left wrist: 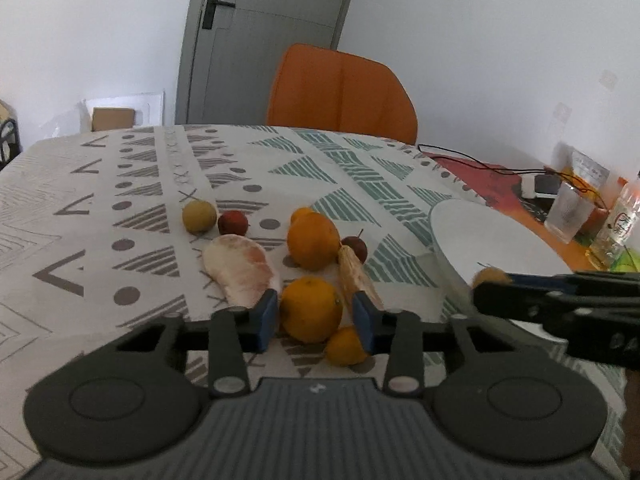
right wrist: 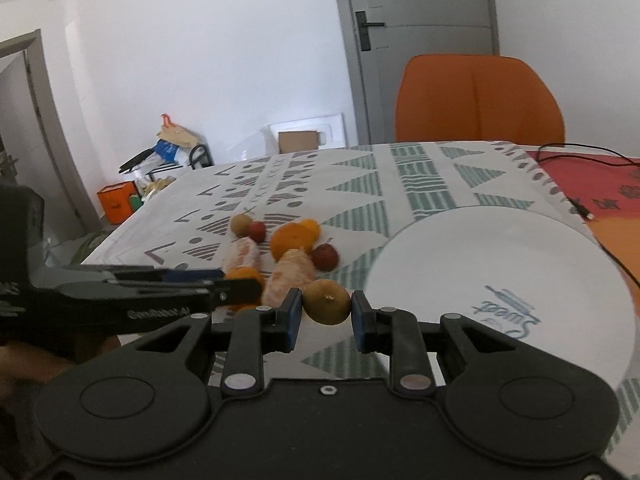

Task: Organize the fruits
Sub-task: 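Grasp the small brown round fruit with the right tool while the left tool grasps an orange, then carry both fruits onto the white plate and open both tools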

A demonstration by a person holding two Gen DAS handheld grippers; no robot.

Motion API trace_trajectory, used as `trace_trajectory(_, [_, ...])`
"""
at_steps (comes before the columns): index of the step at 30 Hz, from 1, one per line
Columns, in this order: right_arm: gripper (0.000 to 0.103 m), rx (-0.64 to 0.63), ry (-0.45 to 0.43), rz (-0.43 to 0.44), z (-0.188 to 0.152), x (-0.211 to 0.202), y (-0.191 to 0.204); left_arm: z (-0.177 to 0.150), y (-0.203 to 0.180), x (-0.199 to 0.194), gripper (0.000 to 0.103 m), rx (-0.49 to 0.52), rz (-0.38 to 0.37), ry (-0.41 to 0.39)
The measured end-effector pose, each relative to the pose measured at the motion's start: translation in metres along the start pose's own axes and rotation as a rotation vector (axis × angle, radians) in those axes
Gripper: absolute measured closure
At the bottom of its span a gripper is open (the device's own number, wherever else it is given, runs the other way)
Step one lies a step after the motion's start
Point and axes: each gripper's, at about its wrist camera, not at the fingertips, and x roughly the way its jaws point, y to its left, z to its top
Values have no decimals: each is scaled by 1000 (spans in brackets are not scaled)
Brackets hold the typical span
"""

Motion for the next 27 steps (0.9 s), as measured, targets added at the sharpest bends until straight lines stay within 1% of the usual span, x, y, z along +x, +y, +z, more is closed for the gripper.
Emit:
trace_trajectory(2, [78, 6, -7, -9, 0, -3, -5, 1, -1, 0, 72, -7, 10, 6])
trace_trajectory(4, [78, 14, -12, -16, -1, -5, -9, 3, -2, -3, 72, -27, 1, 8])
trace_trajectory(7, [78, 24, -22, -20, -2, -8, -15, 6, -9, -10, 72, 2, 7, -20])
trace_trajectory(10, [78, 34, -29, -29, -4, -11, -18, 11, -15, -18, 72, 2, 2, -45])
trace_trajectory(13, [78, 38, -42, -35, -8, -16, -21, 13, -23, -24, 72, 25, -1, -73])
trace_trajectory(17, [78, 87, -53, -41, -13, -21, -35, 18, -38, -25, 72, 55, -16, -81])
trace_trajectory(22, [78, 104, -77, -69, -19, -31, -51, 21, -60, -25, 72, 87, -43, -99])
trace_trajectory(27, [78, 135, -76, -83, -25, -35, -67, 22, -83, -19, 72, 120, -62, -90])
